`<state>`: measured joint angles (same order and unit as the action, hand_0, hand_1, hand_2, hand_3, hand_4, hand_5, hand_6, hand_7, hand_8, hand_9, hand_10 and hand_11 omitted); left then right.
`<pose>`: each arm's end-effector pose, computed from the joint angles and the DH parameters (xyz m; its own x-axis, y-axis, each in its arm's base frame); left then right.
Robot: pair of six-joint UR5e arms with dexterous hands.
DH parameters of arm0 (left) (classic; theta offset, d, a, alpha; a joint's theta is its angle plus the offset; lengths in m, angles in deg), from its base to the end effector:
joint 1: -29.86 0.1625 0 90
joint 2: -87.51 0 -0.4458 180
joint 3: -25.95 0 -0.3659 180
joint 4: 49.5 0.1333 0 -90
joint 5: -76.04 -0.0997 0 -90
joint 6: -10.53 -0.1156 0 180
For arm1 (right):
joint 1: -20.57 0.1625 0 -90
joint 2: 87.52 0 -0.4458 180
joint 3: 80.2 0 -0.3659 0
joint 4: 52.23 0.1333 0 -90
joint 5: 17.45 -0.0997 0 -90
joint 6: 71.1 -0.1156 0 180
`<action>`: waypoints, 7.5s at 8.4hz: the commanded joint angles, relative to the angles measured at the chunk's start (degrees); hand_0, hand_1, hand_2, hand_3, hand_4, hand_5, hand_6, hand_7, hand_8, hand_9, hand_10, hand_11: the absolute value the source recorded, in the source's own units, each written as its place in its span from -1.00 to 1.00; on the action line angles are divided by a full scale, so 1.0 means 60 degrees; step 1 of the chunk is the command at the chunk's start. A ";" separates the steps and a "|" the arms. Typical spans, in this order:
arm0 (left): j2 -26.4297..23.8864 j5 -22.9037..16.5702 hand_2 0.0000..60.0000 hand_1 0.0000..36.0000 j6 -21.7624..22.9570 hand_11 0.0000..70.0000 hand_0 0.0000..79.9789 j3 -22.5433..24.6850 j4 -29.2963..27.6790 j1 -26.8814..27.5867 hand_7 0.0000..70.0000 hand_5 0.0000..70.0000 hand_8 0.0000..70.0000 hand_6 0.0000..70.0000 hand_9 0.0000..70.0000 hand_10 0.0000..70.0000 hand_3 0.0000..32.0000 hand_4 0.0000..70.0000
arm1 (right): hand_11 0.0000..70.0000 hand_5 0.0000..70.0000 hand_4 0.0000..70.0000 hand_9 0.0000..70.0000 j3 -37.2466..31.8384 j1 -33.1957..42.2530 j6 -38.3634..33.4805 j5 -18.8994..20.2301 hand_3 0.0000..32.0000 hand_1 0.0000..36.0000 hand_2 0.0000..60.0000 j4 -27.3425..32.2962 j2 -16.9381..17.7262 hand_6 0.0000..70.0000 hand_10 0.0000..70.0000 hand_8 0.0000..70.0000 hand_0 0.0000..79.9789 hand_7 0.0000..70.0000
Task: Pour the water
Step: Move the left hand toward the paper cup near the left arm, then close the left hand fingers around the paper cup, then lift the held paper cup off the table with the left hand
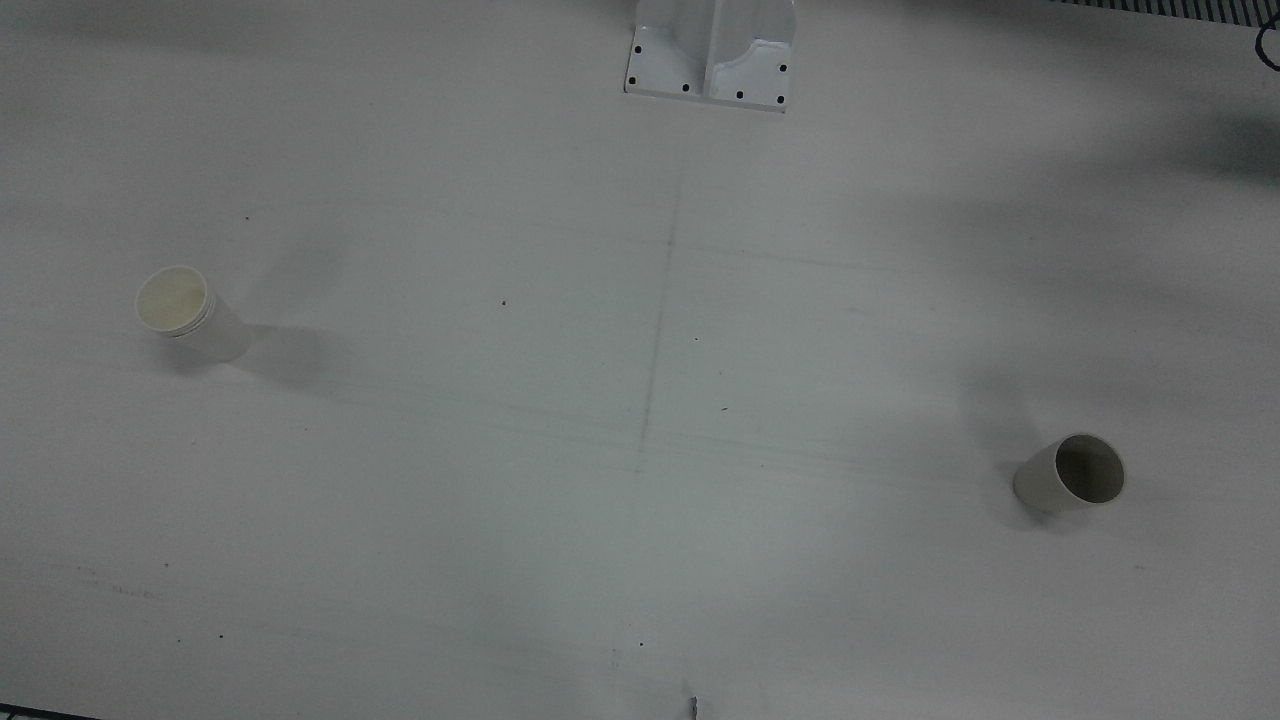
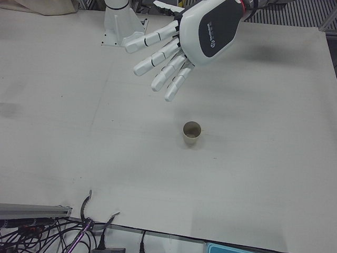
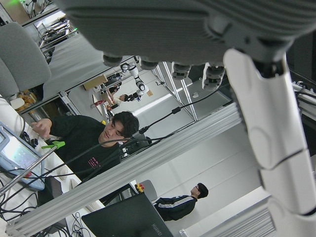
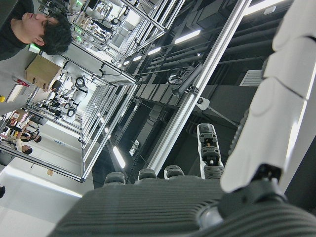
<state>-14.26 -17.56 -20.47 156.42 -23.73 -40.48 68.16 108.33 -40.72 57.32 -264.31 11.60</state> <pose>0.0370 -0.4781 0.3475 -0.8666 -0.1170 -0.4850 0.3458 0.5600 -0.7529 0.1517 -0.3104 0.3879 -0.8461 -0.3329 0.4164 -0.4826 0.1466 -0.8635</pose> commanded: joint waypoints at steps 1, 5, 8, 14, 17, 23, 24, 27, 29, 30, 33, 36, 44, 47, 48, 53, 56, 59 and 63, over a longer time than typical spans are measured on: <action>0.0172 0.0756 -0.91 -0.25 -0.0701 -1.00 0.27 -0.1201 -0.1111 0.0877 -0.77 -0.74 -1.00 -1.00 -0.95 -1.00 -0.07 -0.78 | -1.00 -0.69 -0.74 -1.00 -0.0059 0.0008 -0.0009 0.0134 -0.52 -0.39 -1.00 0.0000 0.0048 -1.00 -1.00 -1.00 0.21 -0.93; 0.0422 0.2093 -0.72 -0.13 -0.0779 -1.00 0.28 -0.4433 -0.3949 0.2465 -0.80 -0.80 -0.97 -1.00 -0.93 -1.00 -0.10 -0.80 | -1.00 -0.67 -0.66 -1.00 -0.0234 0.0009 0.0034 0.0355 -0.66 -0.43 -1.00 -0.0029 0.0092 -1.00 -1.00 -1.00 0.21 -0.87; 0.2073 0.2722 -0.73 -0.18 -0.0882 -1.00 0.26 -0.5639 -0.6511 0.2597 -0.81 -0.78 -0.97 -1.00 -0.93 -1.00 -0.11 -0.80 | -1.00 -0.66 -0.61 -1.00 -0.0395 -0.0050 0.0180 0.0370 -0.74 -0.44 -1.00 -0.0132 0.0106 -0.95 -1.00 -1.00 0.21 -0.81; 0.2606 0.3996 -0.62 -0.17 -0.2142 -1.00 0.24 -0.6520 -0.9244 0.3971 -0.84 -0.84 -0.99 -1.00 -0.95 -1.00 -0.06 -0.83 | -1.00 -0.65 -0.59 -0.99 -0.0645 -0.0226 0.0298 0.0355 -0.76 -0.44 -1.00 -0.0132 0.0092 -0.93 -1.00 -1.00 0.21 -0.76; 0.2620 0.3998 -0.65 -0.17 -0.1938 -1.00 0.26 -0.7621 -0.9890 0.4047 -0.83 -0.79 -0.99 -1.00 -0.95 -1.00 -0.13 -0.79 | -1.00 -0.66 -0.61 -1.00 -0.0645 -0.0255 0.0371 0.0355 -0.74 -0.43 -1.00 -0.0161 0.0106 -0.95 -1.00 -1.00 0.21 -0.78; 0.1815 0.3998 -0.78 -0.23 -0.2083 -1.00 0.26 -0.8575 -1.0010 0.4470 -0.79 -0.69 -0.99 -1.00 -0.94 -1.00 -0.18 -0.76 | -1.00 -0.67 -0.62 -1.00 -0.0644 -0.0285 0.0401 0.0355 -0.76 -0.44 -1.00 -0.0219 0.0106 -0.96 -1.00 -1.00 0.21 -0.80; 0.1800 0.3998 -0.81 -0.24 -0.2083 -1.00 0.26 -0.8648 -0.9995 0.4501 -0.78 -0.67 -0.99 -1.00 -0.94 -1.00 -0.19 -0.76 | -1.00 -0.67 -0.63 -1.00 -0.0674 -0.0299 0.0401 0.0355 -0.78 -0.44 -1.00 -0.0219 0.0106 -0.96 -1.00 -1.00 0.21 -0.81; 0.1625 0.3984 -0.82 -0.24 -0.1996 -1.00 0.26 -0.8678 -0.9791 0.4516 -0.78 -0.64 -0.98 -1.00 -0.93 -1.00 -0.21 -0.75 | -1.00 -0.67 -0.63 -1.00 -0.0674 -0.0299 0.0518 0.0355 -0.80 -0.46 -1.00 -0.0219 0.0106 -0.96 -1.00 -1.00 0.20 -0.83; 0.1362 0.3984 -0.82 -0.21 -0.1981 -1.00 0.27 -0.8708 -0.9571 0.4516 -0.77 -0.63 -0.98 -1.00 -0.93 -1.00 -0.23 -0.74 | -1.00 -0.68 -0.65 -1.00 -0.0674 -0.0285 0.0518 0.0370 -0.81 -0.47 -1.00 -0.0219 0.0121 -0.97 -1.00 -1.00 0.19 -0.86; 0.1259 0.3984 -0.82 -0.21 -0.1981 -1.00 0.28 -0.8708 -0.9483 0.4516 -0.77 -0.62 -0.98 -1.00 -0.93 -1.00 -0.24 -0.73 | -1.00 -0.69 -0.66 -1.00 -0.0674 -0.0285 0.0518 0.0370 -0.81 -0.47 -1.00 -0.0219 0.0121 -0.98 -1.00 -1.00 0.19 -0.87; 0.1272 0.3984 -0.82 -0.21 -0.1966 -1.00 0.28 -0.8708 -0.9365 0.4516 -0.76 -0.60 -0.98 -1.00 -0.93 -1.00 -0.25 -0.72 | -1.00 -0.69 -0.65 -1.00 -0.0835 -0.0299 0.0503 0.0385 -0.86 -0.48 -1.00 -0.0205 0.0121 -0.97 -1.00 -1.00 0.19 -0.87; 0.1272 0.3984 -0.71 -0.17 -0.1966 -1.00 0.29 -0.8635 -0.9145 0.4502 -0.77 0.02 -0.99 -1.00 -0.95 -1.00 -1.00 -0.52 | -1.00 -0.70 -0.67 -1.00 -0.0850 -0.0299 0.0503 0.0385 -0.88 -0.48 -1.00 -0.0205 0.0121 -0.99 -1.00 -1.00 0.19 -0.89; 0.1272 0.3866 -0.78 -0.36 -0.1805 -1.00 0.27 -0.8547 -0.8852 0.4516 -0.73 0.23 -0.99 -0.96 -0.95 -1.00 -1.00 0.12 | -1.00 -0.70 -0.68 -1.00 -0.0908 -0.0343 0.0518 0.0385 -0.88 -0.49 -1.00 -0.0205 0.0121 -0.99 -1.00 -1.00 0.19 -0.90; 0.1257 0.3939 -0.56 0.01 -0.1483 -0.97 0.43 -0.8138 -0.8062 0.4502 -0.52 0.93 -0.97 -0.83 -0.89 -1.00 -1.00 0.42 | -1.00 -0.70 -0.69 -1.00 -0.0923 -0.0387 0.0518 0.0385 -0.88 -0.49 -1.00 -0.0205 0.0121 -1.00 -1.00 -1.00 0.19 -0.90; 0.1316 0.3940 0.01 0.57 -0.1468 -0.89 0.65 -0.7861 -0.7945 0.4487 -0.43 1.00 -0.94 -0.77 -0.84 -0.97 -1.00 0.43 | -1.00 -0.70 -0.69 -1.00 -0.0908 -0.0387 0.0518 0.0385 -0.88 -0.49 -1.00 -0.0190 0.0121 -1.00 -1.00 -1.00 0.19 -0.90; 0.2018 0.3954 1.00 1.00 -0.0150 -0.85 0.31 -0.4423 -0.5428 0.4370 -0.41 1.00 -0.93 -0.75 -0.85 -0.94 -1.00 0.52 | -1.00 -0.67 -0.64 -1.00 -0.1955 -0.0968 0.0518 0.0341 -0.84 -0.47 -1.00 -0.0045 0.0077 -0.97 -1.00 -1.00 0.20 -0.83; 0.2063 0.3881 1.00 1.00 -0.0150 -0.85 0.34 -0.3334 -0.4751 0.4297 -0.41 1.00 -0.93 -0.75 -0.85 -0.95 -1.00 0.56 | -1.00 -0.74 -0.78 -1.00 -0.4315 -0.1837 0.0386 0.0078 -1.00 -0.46 -1.00 0.1562 -0.0114 -1.00 -1.00 -1.00 0.18 -1.00; 0.2121 0.3895 1.00 1.00 -0.0004 -0.86 0.36 -0.2704 -0.4240 0.4282 -0.41 1.00 -0.93 -0.74 -0.85 -0.95 -1.00 0.57 | -1.00 -0.81 -0.89 -1.00 -0.5607 -0.2623 -0.0126 -0.2697 -0.98 -0.40 -1.00 0.2663 -0.0128 -1.00 -1.00 -1.00 0.20 -1.00; 0.2122 0.3866 1.00 1.00 0.0012 -0.86 0.37 -0.2175 -0.3799 0.4209 -0.41 1.00 -0.93 -0.75 -0.85 -0.95 -1.00 0.57 | -0.93 -0.83 -0.91 -1.00 -0.7938 -0.4074 -0.0931 -0.3160 -1.00 -0.53 -1.00 0.5169 -0.0157 -1.00 -0.98 -1.00 0.16 -1.00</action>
<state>-1.50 5.74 -20.30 142.23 -47.69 -15.11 26.11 88.65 -44.17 39.40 -241.01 10.69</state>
